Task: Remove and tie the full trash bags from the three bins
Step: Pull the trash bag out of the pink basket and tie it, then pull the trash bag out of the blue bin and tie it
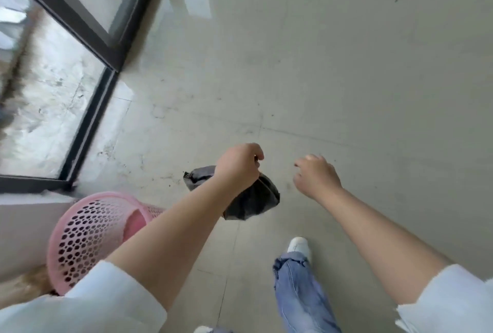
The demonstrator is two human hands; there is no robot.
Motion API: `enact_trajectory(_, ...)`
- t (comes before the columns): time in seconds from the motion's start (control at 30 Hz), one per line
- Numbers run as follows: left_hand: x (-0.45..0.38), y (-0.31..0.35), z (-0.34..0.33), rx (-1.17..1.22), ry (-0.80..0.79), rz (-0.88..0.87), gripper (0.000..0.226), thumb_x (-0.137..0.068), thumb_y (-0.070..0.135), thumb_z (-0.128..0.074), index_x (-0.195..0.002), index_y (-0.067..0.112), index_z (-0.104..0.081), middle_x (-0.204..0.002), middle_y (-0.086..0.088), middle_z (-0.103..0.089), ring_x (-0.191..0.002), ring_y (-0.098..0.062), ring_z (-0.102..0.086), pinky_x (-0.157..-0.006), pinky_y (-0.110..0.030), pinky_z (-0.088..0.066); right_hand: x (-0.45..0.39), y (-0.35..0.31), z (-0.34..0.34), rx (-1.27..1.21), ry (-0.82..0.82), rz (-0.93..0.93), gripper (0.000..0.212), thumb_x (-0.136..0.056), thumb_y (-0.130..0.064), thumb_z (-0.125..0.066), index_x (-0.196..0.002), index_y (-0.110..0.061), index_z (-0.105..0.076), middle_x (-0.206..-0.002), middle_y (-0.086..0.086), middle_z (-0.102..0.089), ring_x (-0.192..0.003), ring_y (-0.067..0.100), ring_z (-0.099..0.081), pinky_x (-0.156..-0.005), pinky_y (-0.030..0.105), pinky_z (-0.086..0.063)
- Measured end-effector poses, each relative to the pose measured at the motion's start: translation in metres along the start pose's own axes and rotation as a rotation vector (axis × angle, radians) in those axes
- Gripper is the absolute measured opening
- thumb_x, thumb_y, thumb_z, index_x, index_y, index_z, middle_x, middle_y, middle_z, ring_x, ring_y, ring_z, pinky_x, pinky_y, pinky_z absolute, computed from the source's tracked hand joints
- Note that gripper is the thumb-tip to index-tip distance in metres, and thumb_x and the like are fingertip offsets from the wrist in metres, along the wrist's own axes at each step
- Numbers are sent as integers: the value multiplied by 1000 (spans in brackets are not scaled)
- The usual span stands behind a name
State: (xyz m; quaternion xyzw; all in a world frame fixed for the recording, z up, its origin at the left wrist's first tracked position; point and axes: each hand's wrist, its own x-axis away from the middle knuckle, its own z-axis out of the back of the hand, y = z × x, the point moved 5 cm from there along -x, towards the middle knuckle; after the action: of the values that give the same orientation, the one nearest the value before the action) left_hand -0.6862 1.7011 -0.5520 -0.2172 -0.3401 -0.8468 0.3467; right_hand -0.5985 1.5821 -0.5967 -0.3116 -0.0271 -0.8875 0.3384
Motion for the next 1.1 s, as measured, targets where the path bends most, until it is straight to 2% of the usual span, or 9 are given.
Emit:
enact_trajectory(0.07, 7, 75, 34, -107, -4, -61, 37, -92, -2, -38, -121, 13, -55, -119, -6, -60, -105, -26, -57, -77, -29, -44, 19, 35, 77, -32, 62, -36, 35, -89, -13, -41, -121, -6, -55, -130, 13, -52, -123, 32, -44, -96, 35, -40)
enact_trajectory(0.13, 12, 151, 73, -209, 17, -109, 37, -88, -9, -36, -108, 16, -53, -94, -3, -56, -88, -25, -52, -70, -29, -40, 32, 71, 157, -44, 125, -47, 36, -91, -20, -42, -123, -7, -54, -130, 13, -52, -123, 31, -44, -97, 35, -40)
enact_trajectory(0.2, 15, 226, 113, -326, 52, -141, 30, -83, -13, -36, -88, 16, -43, -68, 1, -36, -80, -24, -43, -66, -28, -36, 43, 106, 236, -73, 184, -65, 38, -92, -21, -41, -126, -9, -51, -132, 12, -50, -125, 30, -42, -98, 34, -38)
enact_trajectory(0.33, 20, 362, 186, -537, 145, -199, 36, -81, -16, -40, -59, 9, -29, -62, -3, -32, -69, -23, -44, -59, -24, -37, 62, 177, 381, -120, 345, -111, 37, -92, -16, -39, -126, -8, -50, -133, 13, -49, -125, 30, -41, -97, 35, -38)
enact_trajectory(0.43, 13, 447, 222, -635, 175, -237, 20, -82, -16, -42, -75, -2, -53, -78, -9, -55, -85, -27, -59, -68, -28, -47, 78, 225, 469, -130, 485, -158, 34, -91, -14, -40, -120, -4, -53, -126, 15, -53, -120, 32, -45, -92, 35, -40)
enact_trajectory(0.57, -10, 565, 257, -685, 242, -355, 26, -84, -15, -43, -98, -4, -61, -102, -14, -63, -101, -30, -61, -70, -27, -44, 89, 293, 567, -109, 603, -216, 34, -91, -15, -40, -120, -4, -53, -125, 15, -54, -119, 32, -46, -91, 34, -41)
enact_trajectory(0.7, -44, 695, 293, -690, 346, -522, 30, -87, -11, -44, -112, -3, -59, -115, -15, -63, -107, -30, -61, -81, -31, -51, 80, 369, 659, -92, 688, -306, 37, -92, -16, -40, -126, -8, -51, -131, 13, -51, -122, 31, -44, -95, 37, -39)
enact_trajectory(0.83, -77, 822, 326, -680, 397, -656, 29, -86, -11, -45, -109, -1, -60, -111, -13, -65, -94, -28, -62, -70, -28, -46, 65, 445, 751, -82, 765, -453, 35, -92, -16, -41, -124, -5, -52, -130, 15, -51, -120, 34, -45, -92, 38, -41)
enact_trajectory(1.1, -166, 1031, 344, -667, 440, -781, 36, -88, -8, -43, -121, -1, -55, -123, -15, -58, -115, -32, -55, -88, -35, -47, 12, 611, 877, -87, 818, -617, 32, -90, -20, -45, -119, -8, -55, -123, 13, -53, -116, 34, -48, -89, 37, -42)
